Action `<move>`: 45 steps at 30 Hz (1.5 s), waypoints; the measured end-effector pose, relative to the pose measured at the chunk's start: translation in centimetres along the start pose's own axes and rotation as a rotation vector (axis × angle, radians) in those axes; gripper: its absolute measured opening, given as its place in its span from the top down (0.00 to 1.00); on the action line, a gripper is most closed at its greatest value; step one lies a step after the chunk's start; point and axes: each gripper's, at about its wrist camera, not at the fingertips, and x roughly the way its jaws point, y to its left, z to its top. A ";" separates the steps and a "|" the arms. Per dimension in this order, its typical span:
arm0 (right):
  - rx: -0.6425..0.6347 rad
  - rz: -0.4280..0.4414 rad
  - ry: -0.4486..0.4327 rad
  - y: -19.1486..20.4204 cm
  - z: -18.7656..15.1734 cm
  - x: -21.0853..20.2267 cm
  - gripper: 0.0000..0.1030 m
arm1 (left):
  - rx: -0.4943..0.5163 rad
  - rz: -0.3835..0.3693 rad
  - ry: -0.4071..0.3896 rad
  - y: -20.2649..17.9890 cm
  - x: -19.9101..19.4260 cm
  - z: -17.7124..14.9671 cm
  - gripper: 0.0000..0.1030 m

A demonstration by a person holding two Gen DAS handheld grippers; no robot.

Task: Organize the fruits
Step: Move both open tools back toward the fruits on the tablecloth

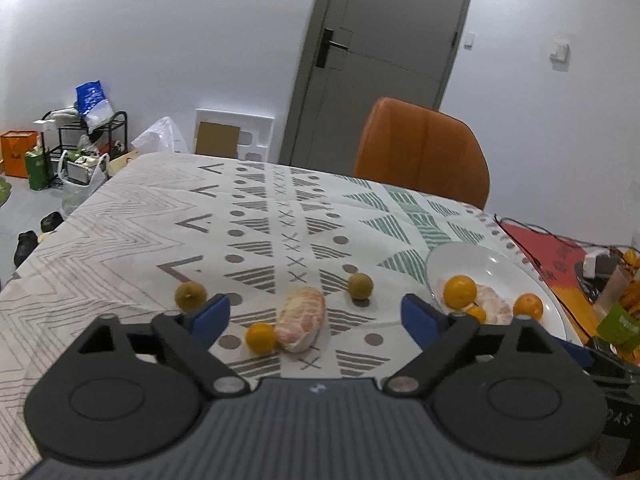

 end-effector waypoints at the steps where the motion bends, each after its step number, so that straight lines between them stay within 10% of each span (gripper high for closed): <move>1: -0.002 0.002 -0.002 0.1 0.0 0.0 0.03 | -0.005 -0.001 -0.005 0.3 -0.1 0.0 0.07; 31: -0.049 0.090 0.093 5.3 -0.4 4.0 0.00 | -0.135 0.047 0.019 8.0 -0.7 -0.3 0.01; 45: -0.081 0.113 0.179 7.5 -0.4 7.9 0.24 | -0.149 0.052 0.060 9.8 1.1 -0.3 0.21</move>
